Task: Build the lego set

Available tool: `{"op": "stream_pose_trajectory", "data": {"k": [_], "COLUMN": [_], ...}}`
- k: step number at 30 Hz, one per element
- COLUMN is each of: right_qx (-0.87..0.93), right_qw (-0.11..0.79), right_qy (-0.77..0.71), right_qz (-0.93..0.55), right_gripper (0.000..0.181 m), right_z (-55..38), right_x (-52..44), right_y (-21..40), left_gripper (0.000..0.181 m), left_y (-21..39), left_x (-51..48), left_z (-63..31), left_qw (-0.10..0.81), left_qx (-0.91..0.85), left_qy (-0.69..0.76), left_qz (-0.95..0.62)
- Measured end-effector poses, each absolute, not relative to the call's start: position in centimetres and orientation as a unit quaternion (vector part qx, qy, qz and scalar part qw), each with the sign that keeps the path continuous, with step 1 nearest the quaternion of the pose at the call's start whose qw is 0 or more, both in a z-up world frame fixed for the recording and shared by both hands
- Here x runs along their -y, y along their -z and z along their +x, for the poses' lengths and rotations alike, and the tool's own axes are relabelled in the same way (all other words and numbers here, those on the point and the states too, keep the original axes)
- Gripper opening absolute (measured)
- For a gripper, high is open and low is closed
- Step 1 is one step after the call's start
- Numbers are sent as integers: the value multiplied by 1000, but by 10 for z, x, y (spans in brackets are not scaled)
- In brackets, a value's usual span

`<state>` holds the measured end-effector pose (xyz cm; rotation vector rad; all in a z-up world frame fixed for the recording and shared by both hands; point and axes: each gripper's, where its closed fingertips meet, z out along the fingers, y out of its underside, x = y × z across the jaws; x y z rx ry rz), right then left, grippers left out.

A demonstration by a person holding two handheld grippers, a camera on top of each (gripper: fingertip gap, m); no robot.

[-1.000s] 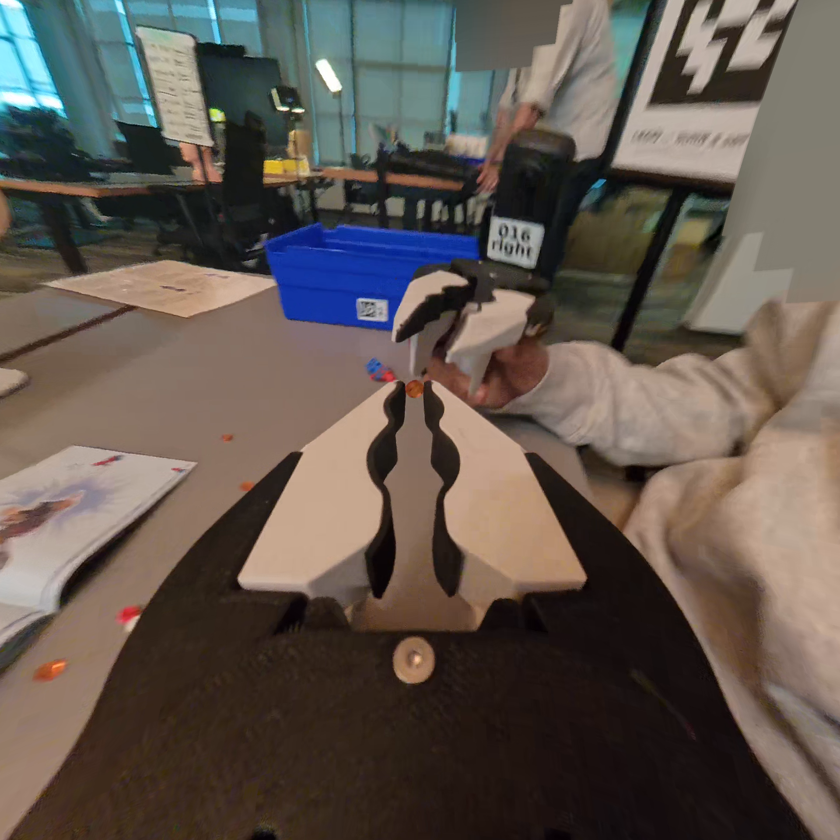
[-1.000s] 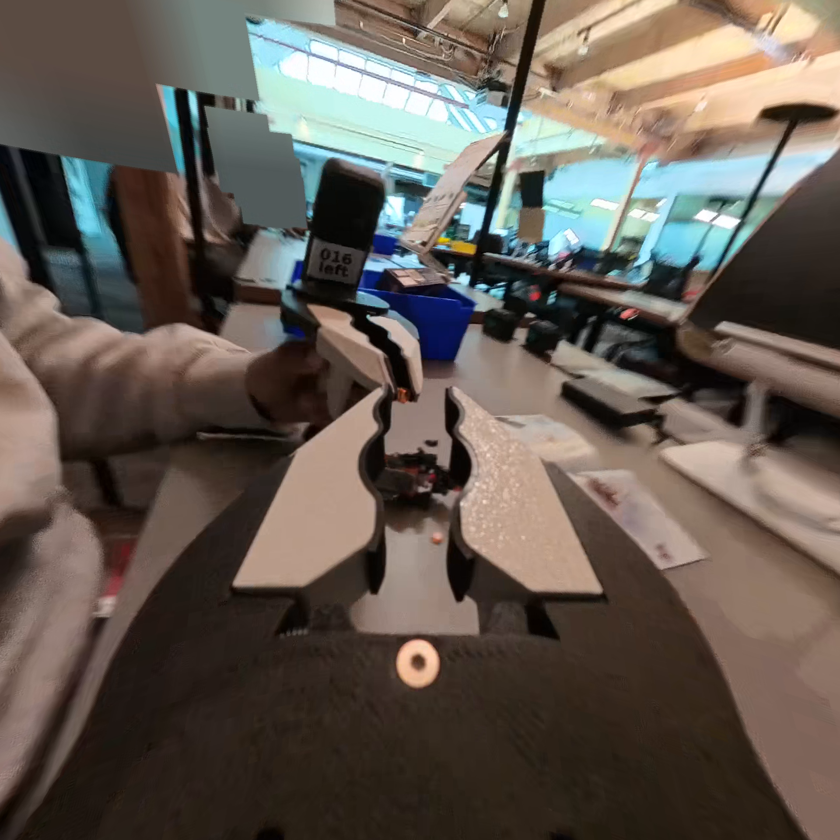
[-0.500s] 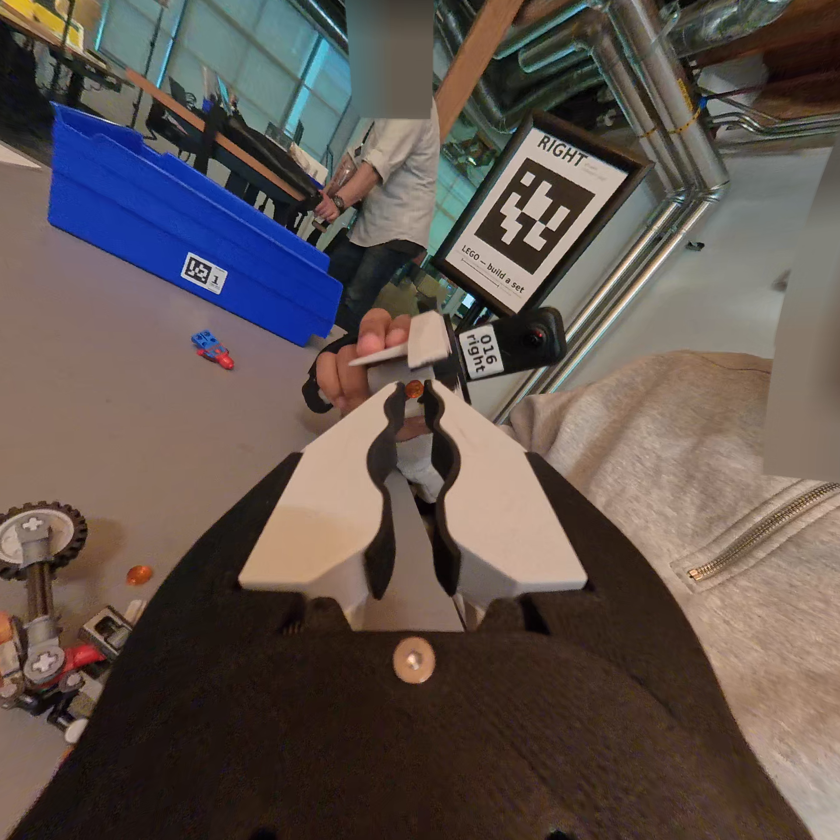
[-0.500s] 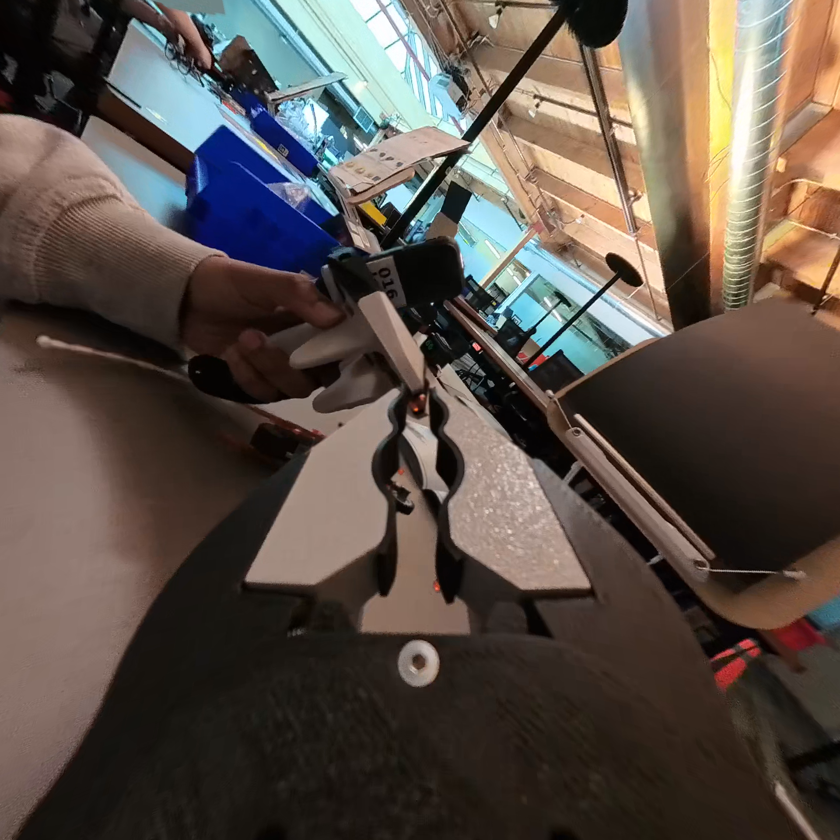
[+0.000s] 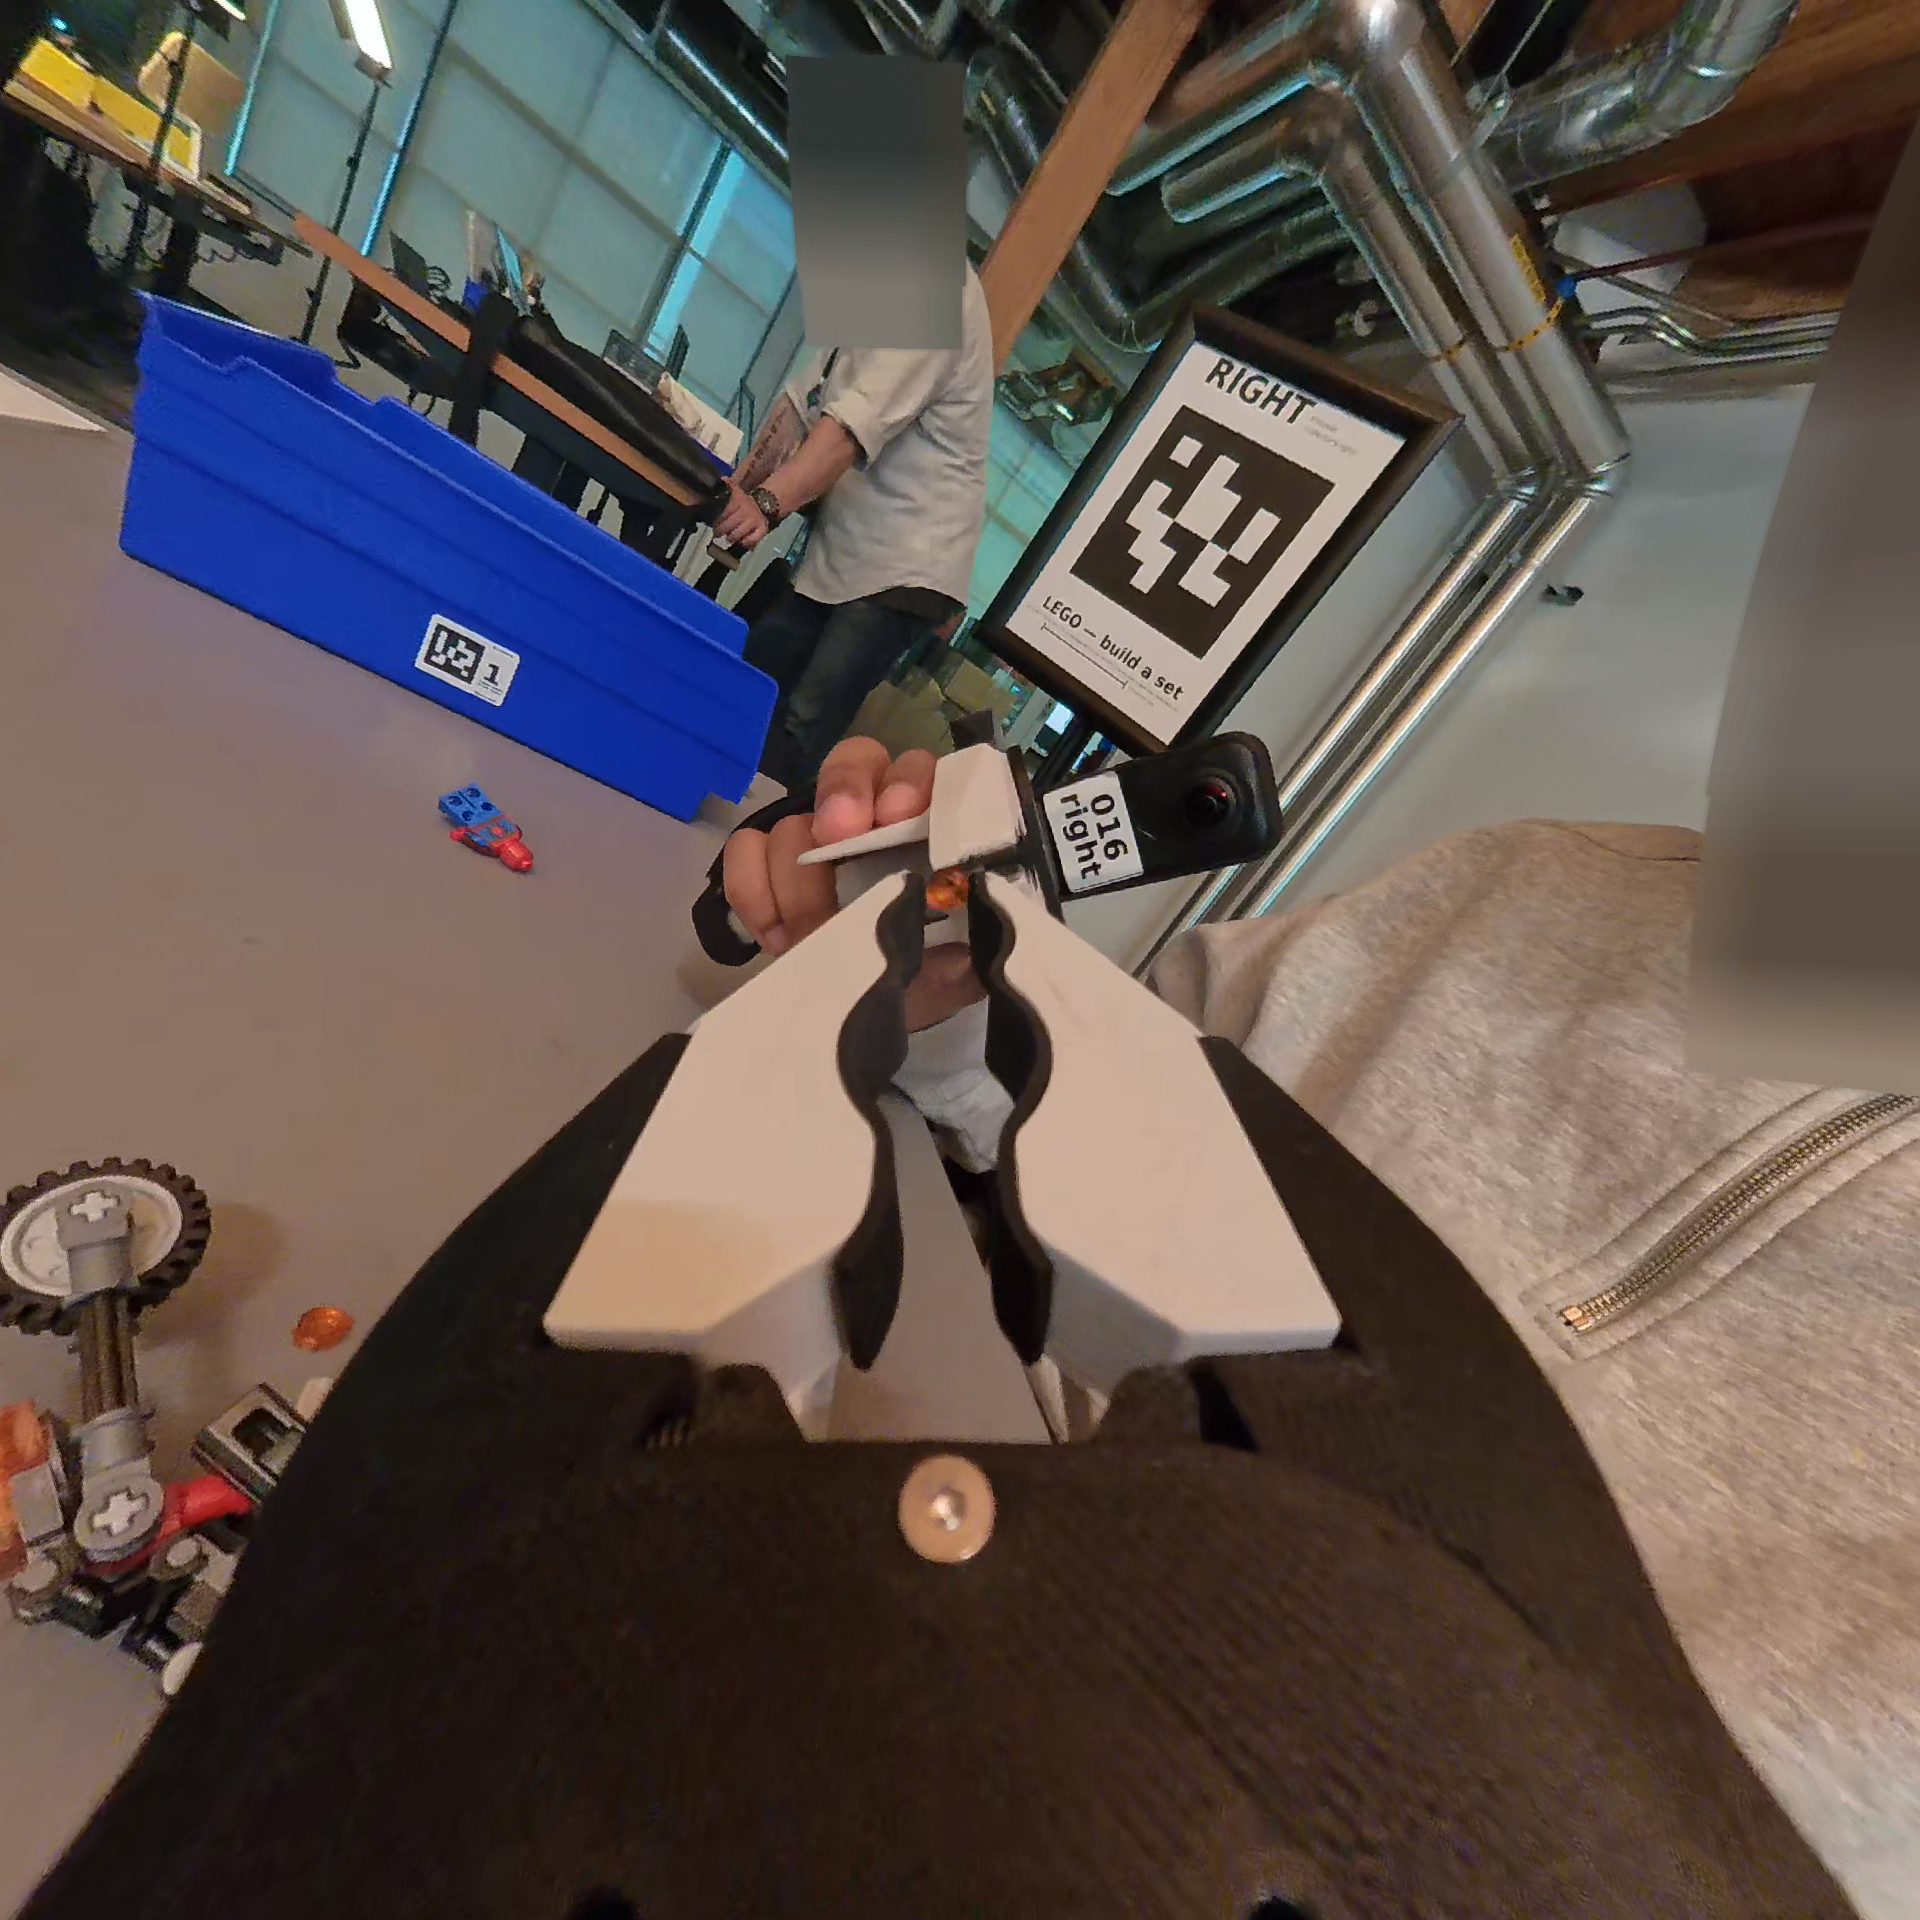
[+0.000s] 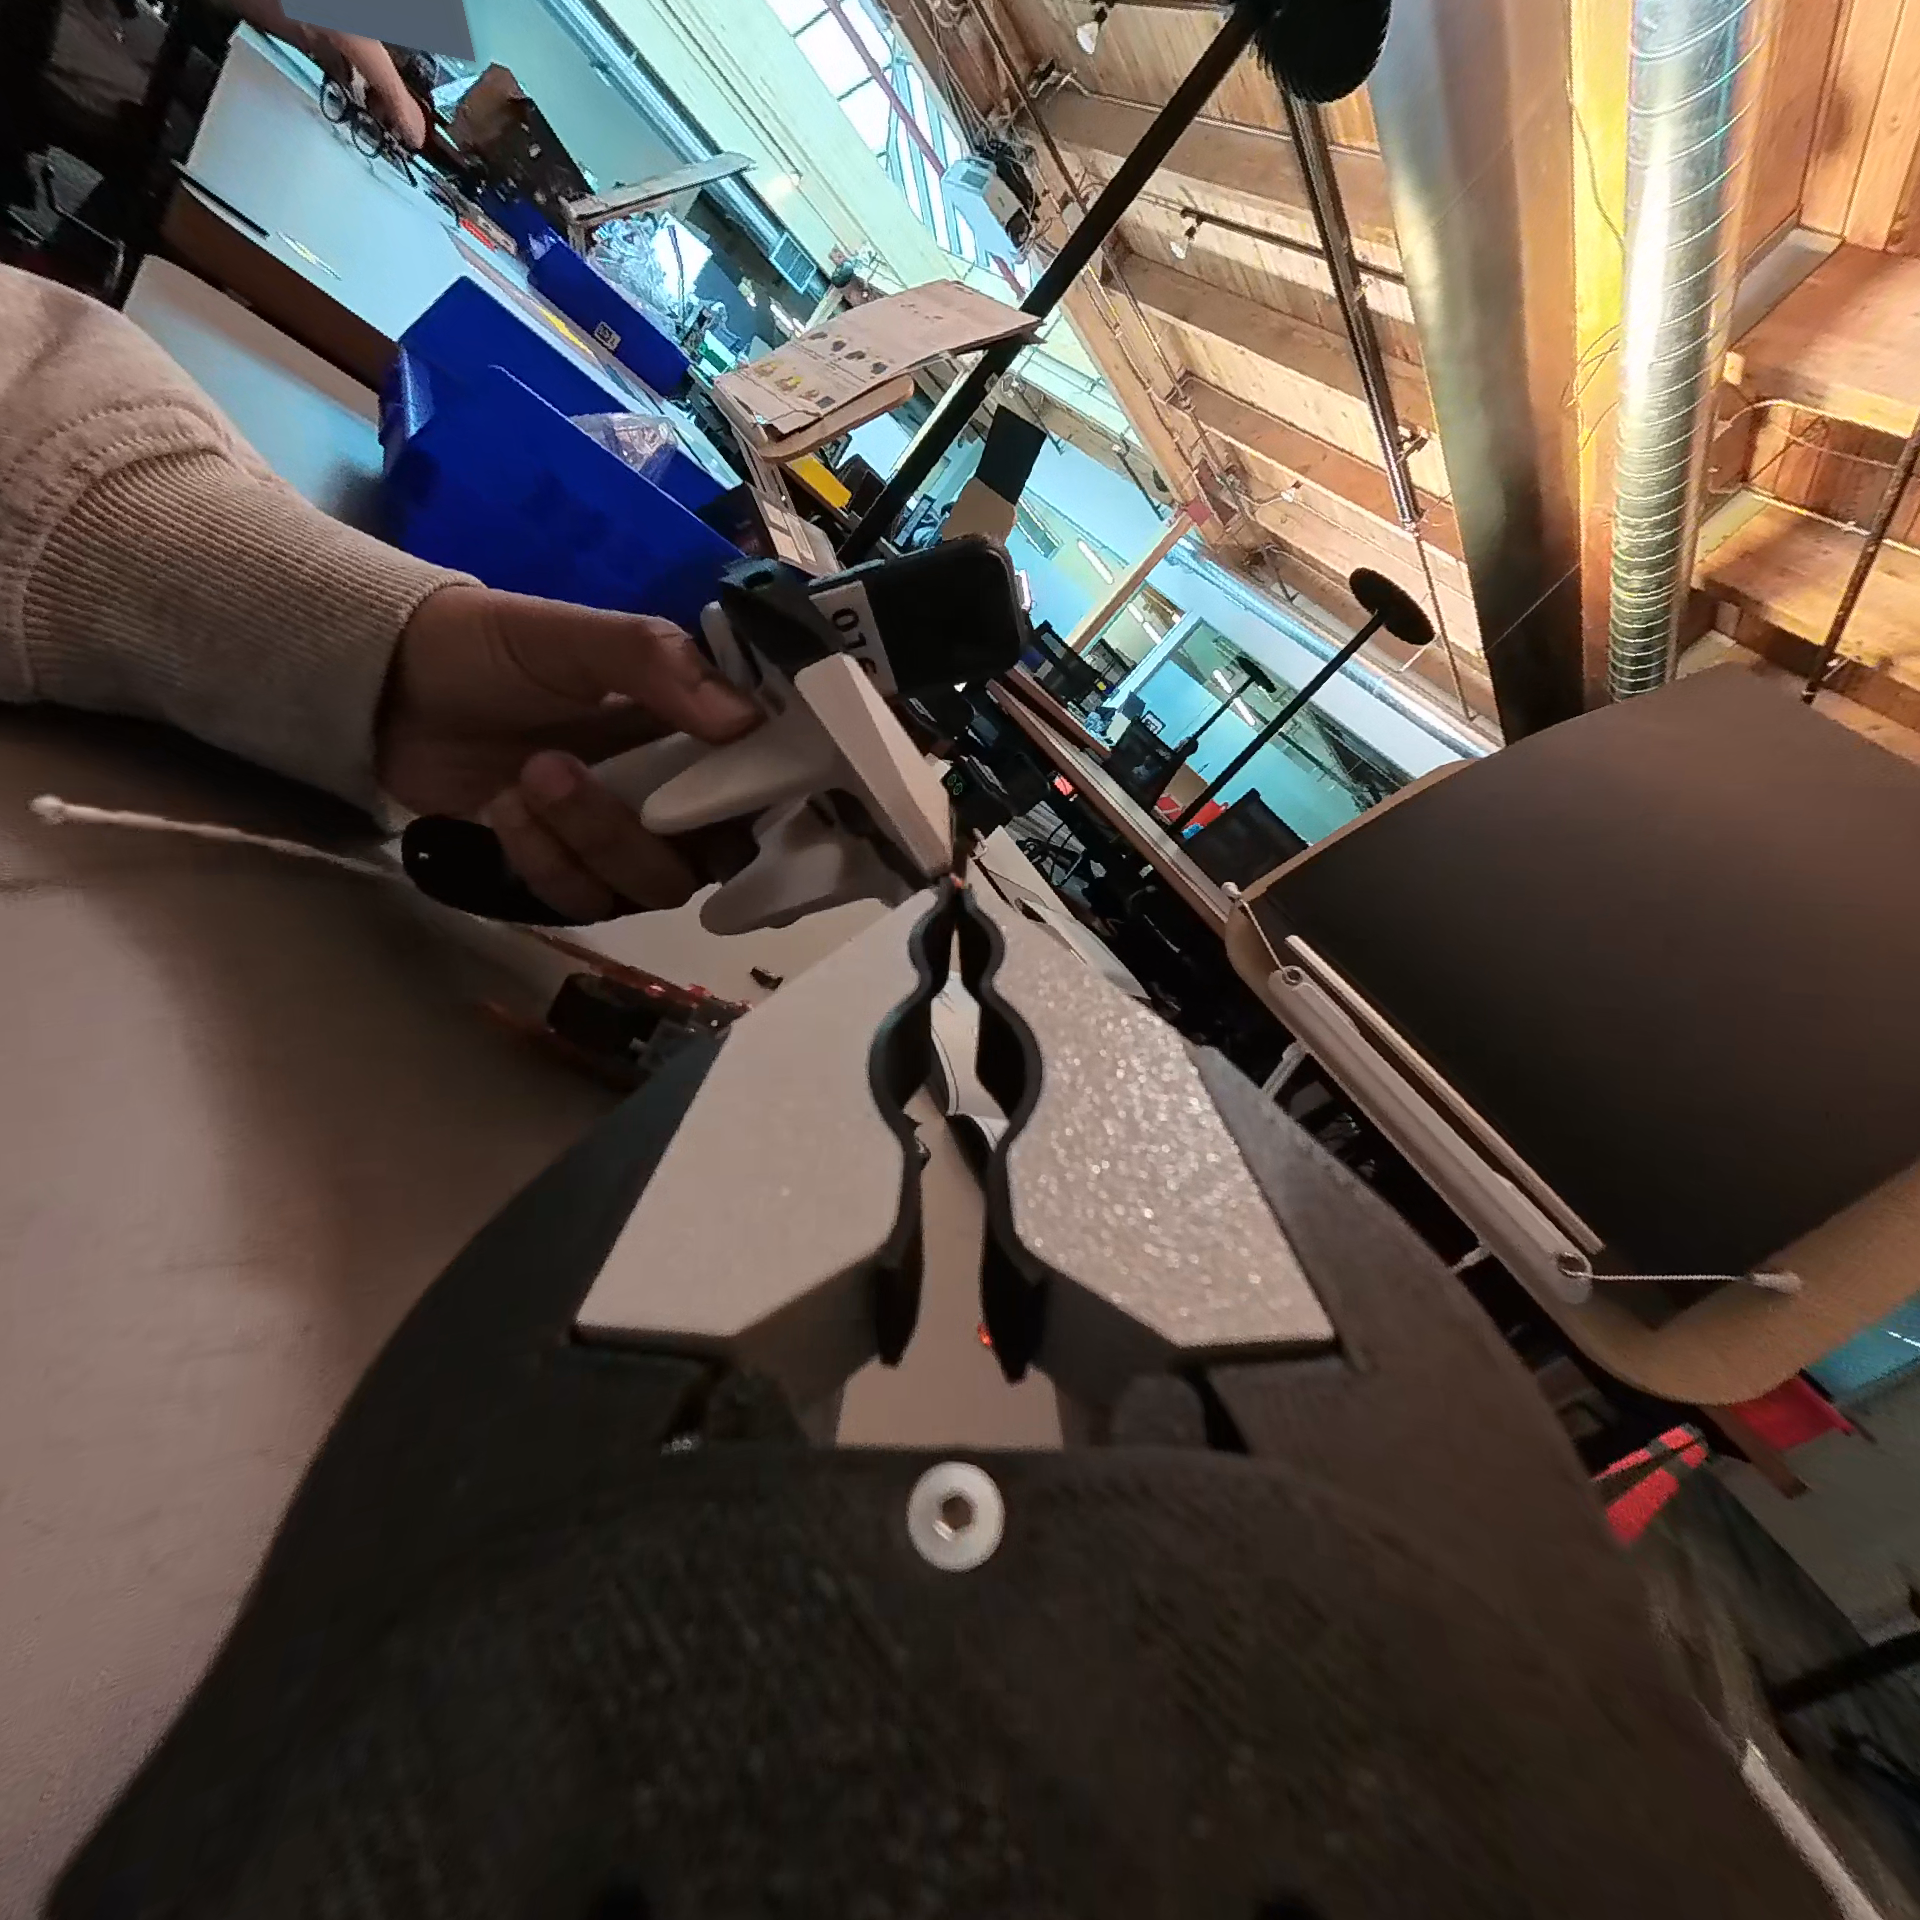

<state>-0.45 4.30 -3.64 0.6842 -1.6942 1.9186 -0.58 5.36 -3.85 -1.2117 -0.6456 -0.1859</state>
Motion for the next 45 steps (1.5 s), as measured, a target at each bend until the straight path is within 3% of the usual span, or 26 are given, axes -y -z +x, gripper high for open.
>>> {"op": "stream_pose_trajectory", "data": {"k": [4, 8, 19, 22, 27, 45], "right_qx": [620, 614, 653, 663, 671, 682], "right_qw": [240, 236, 115, 88, 81, 70], "right_qy": [-704, -712, -692, -685, -677, -667], "right_qz": [248, 246, 284, 290, 292, 292], "right_gripper": [0, 12, 12, 19, 7, 2], "right_z": [-5, -5, 17, 22, 23, 22], "right_x": [-43, -43, -40, -40, -39, -39], "right_y": [36, 36, 59, 65, 69, 75], "left_gripper": [6, 6, 6, 6, 5, 5], "left_y": [39, 40, 61, 63, 71, 76], "left_x": [-53, -53, -53, -52, -56, -53], "left_z": [-6, -4, 15, 14, 18, 19], "left_qw": [769, 767, 715, 710, 693, 684], "left_qx": [298, 296, 289, 292, 290, 294], "left_qy": [87, 95, 167, 159, 170, 171], "left_qz": [-558, -561, -615, -621, -638, -645]}}
